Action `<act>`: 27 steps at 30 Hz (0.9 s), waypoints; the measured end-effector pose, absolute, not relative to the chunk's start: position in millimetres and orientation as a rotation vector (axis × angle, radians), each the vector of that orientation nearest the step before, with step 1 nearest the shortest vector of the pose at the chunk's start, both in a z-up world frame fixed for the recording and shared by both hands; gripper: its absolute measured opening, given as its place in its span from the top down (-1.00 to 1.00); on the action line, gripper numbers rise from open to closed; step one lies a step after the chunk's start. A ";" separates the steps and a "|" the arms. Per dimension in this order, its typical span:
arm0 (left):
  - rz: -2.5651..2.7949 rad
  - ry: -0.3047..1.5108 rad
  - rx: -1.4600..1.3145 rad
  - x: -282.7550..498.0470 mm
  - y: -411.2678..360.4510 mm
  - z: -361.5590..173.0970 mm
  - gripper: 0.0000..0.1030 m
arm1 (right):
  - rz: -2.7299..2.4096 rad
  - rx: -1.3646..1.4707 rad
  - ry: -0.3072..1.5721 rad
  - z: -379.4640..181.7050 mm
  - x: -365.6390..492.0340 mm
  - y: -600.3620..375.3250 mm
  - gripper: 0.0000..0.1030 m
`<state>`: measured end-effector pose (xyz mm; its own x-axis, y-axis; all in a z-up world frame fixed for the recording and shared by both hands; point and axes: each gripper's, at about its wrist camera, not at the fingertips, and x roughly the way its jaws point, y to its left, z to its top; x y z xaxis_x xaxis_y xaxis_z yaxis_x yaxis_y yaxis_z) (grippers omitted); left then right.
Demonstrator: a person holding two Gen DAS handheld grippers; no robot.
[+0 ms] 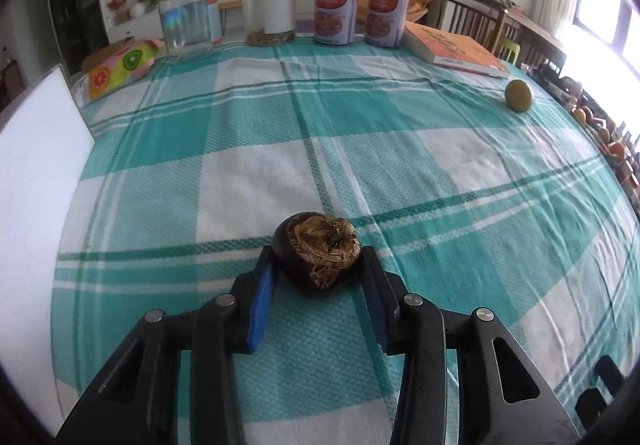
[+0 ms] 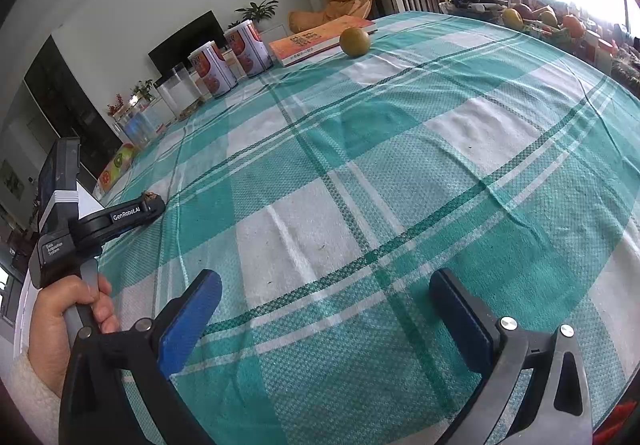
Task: Organize fruits
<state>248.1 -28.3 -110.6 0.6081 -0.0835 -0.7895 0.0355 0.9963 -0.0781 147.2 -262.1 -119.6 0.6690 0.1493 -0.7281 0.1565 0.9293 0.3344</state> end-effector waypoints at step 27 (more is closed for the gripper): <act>-0.059 0.927 0.035 182.4 -33.4 -122.0 -0.89 | -0.070 0.267 1.099 -115.5 358.4 -360.0 -1.00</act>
<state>182.4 -33.4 -122.0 0.5990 -0.0360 -0.7999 0.0663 0.9978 0.0046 358.4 -360.0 -115.5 0.4555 0.0756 -0.8870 0.1879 0.9658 0.1788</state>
